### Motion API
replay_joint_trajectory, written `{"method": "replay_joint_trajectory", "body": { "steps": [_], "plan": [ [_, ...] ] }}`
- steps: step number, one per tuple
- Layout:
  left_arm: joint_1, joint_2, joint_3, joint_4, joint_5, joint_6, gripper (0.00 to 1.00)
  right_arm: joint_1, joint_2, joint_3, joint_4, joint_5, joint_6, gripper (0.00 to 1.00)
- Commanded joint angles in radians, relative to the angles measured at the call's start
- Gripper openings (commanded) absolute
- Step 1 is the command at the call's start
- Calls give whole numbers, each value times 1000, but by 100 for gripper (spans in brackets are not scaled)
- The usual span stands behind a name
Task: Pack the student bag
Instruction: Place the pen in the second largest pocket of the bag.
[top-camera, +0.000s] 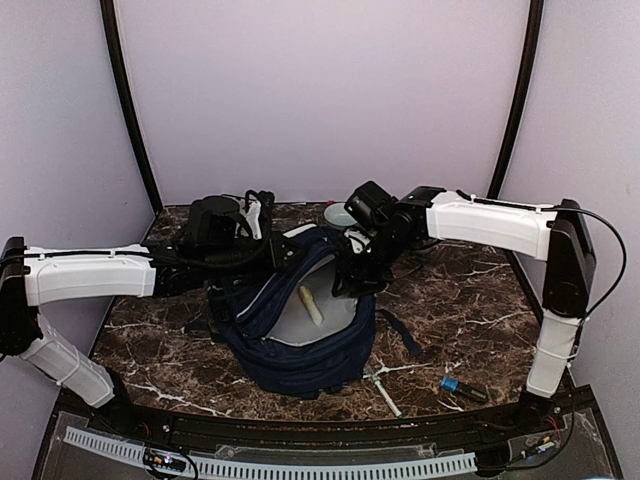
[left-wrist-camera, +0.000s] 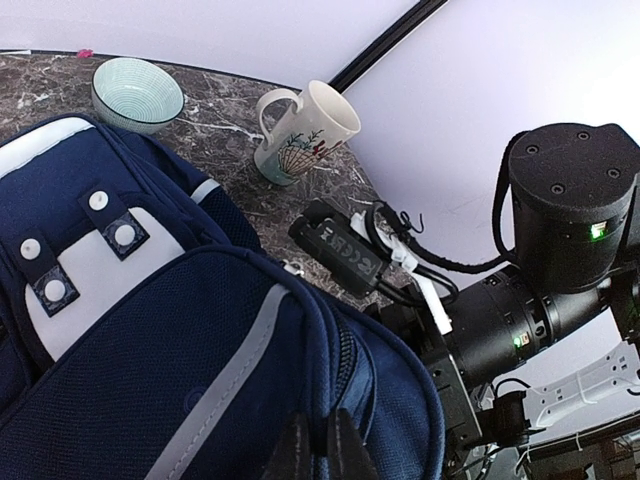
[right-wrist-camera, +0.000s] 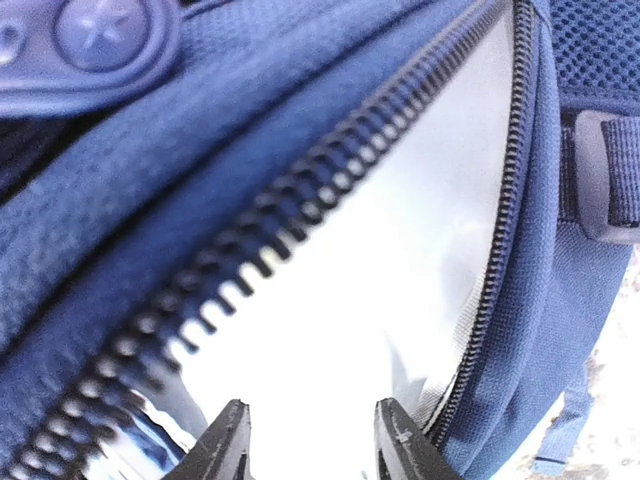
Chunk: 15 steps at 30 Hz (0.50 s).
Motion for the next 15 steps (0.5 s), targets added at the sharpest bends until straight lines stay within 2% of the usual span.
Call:
{"method": "replay_joint_trajectory", "body": {
  "steps": [1,5,15],
  "plan": [
    [2,-58,-5,90,12,-14,0,-5,-21,11,4,-38,13,45],
    [2,-59,-1,74,12,-12,0,-5,-20,31,-37,-23,-6,47],
    [2,-64,-2,19,2,0,0,-13,-75,108,-154,123,-143,50]
  ]
}}
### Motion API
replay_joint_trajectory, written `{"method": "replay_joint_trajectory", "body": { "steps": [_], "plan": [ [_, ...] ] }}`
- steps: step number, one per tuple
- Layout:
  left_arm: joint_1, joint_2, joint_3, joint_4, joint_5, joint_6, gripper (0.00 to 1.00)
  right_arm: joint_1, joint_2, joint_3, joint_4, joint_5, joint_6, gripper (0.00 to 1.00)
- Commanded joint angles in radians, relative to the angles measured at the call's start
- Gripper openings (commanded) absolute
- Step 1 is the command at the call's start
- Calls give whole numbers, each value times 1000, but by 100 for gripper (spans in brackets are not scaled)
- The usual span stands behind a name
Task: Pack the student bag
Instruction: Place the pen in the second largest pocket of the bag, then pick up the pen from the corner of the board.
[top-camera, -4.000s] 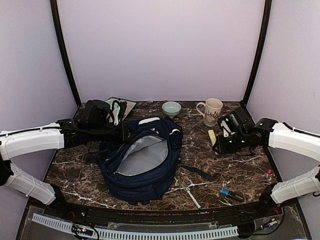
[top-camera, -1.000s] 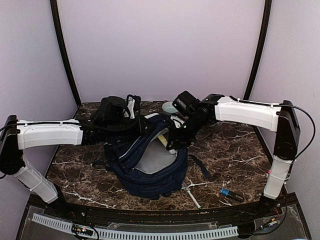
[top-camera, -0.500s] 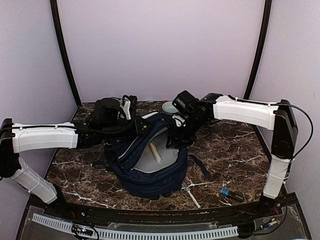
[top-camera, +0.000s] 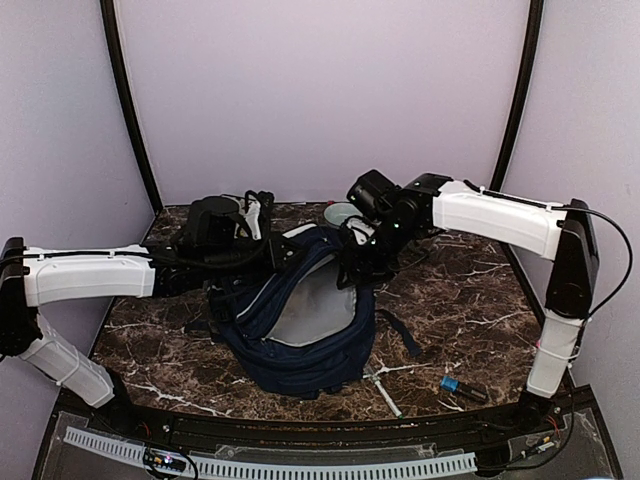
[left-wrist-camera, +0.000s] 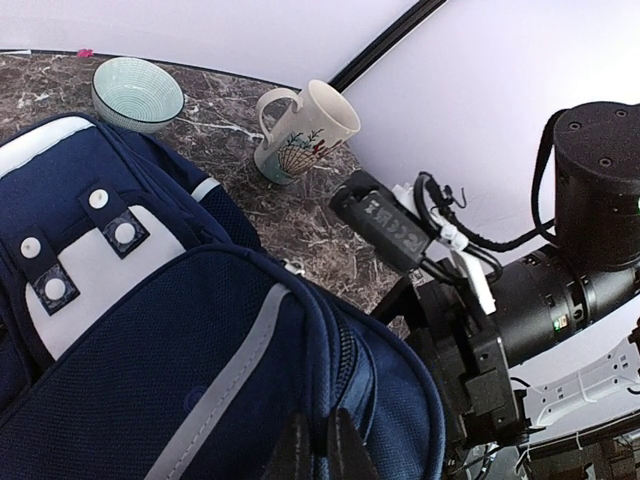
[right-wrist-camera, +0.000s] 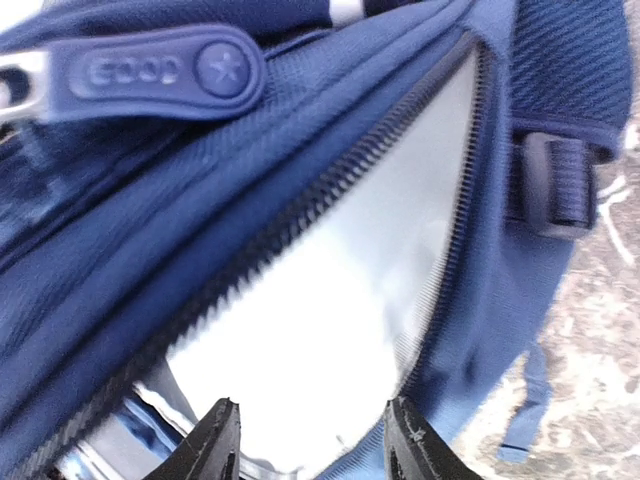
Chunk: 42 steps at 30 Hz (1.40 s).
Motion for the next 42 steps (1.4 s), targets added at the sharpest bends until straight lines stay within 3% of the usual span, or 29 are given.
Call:
{"method": "replay_joint_trajectory", "body": {
  "steps": [1,12,21,31,42],
  "plan": [
    [2,-59,7,7,-1,1,0,-14,-77,38,-69,88,-92,49],
    [11,-133,45,-230,-105,143,0,-12,-403,-247,70,256,-222,48],
    [37,-236,-8,-324,-178,191,0,4,-561,-521,122,219,-213,47],
    [39,-235,-42,-289,-155,123,0,225,-580,-721,224,285,-28,46],
    [38,-227,-56,-277,-132,90,0,469,-374,-727,151,387,64,45]
  ]
}}
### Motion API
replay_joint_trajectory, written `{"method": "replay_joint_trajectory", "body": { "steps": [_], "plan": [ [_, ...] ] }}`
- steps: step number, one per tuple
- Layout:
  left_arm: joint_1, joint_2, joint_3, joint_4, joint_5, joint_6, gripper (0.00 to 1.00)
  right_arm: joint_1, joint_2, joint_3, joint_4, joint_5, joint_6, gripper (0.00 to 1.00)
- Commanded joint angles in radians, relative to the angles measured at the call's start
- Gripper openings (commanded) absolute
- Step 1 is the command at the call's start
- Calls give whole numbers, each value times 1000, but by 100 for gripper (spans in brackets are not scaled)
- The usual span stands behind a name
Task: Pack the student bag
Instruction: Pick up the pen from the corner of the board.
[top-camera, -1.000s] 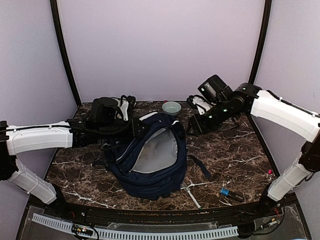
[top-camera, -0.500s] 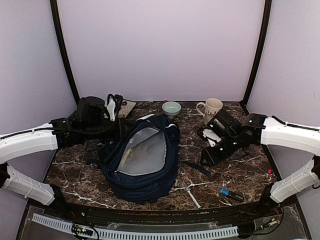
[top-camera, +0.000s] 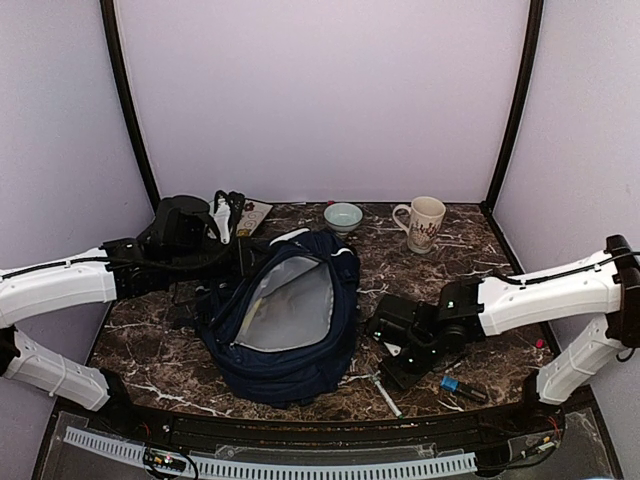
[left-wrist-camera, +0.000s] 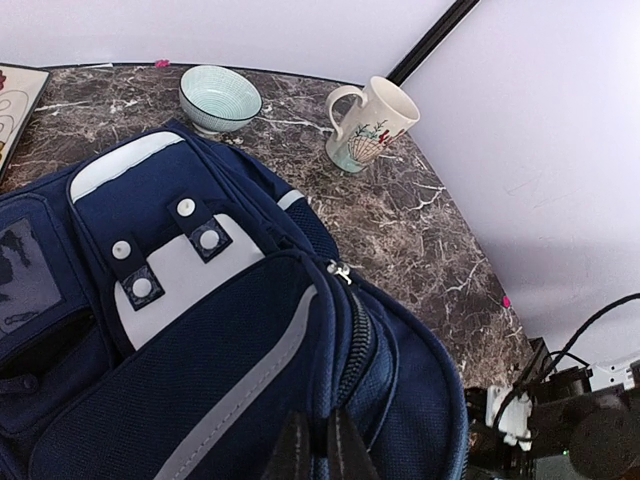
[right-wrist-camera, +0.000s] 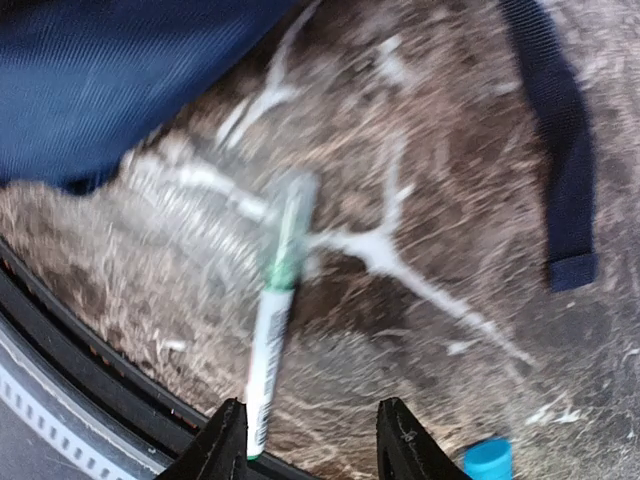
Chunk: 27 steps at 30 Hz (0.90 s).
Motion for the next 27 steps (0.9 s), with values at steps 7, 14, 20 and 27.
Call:
{"method": "replay_joint_trajectory", "body": {
  "steps": [7,14,20,27],
  "plan": [
    [12,-17,-41,19,-6,-57,0,172,55,-16,-24,95,54,44],
    [12,-22,-43,19,-8,-56,0,212,73,-64,10,94,53,42],
    [11,-20,-47,20,-7,-56,0,213,66,-86,43,78,62,39],
    [12,-20,-51,21,-3,-57,0,215,68,-93,56,73,66,37]
  ]
}}
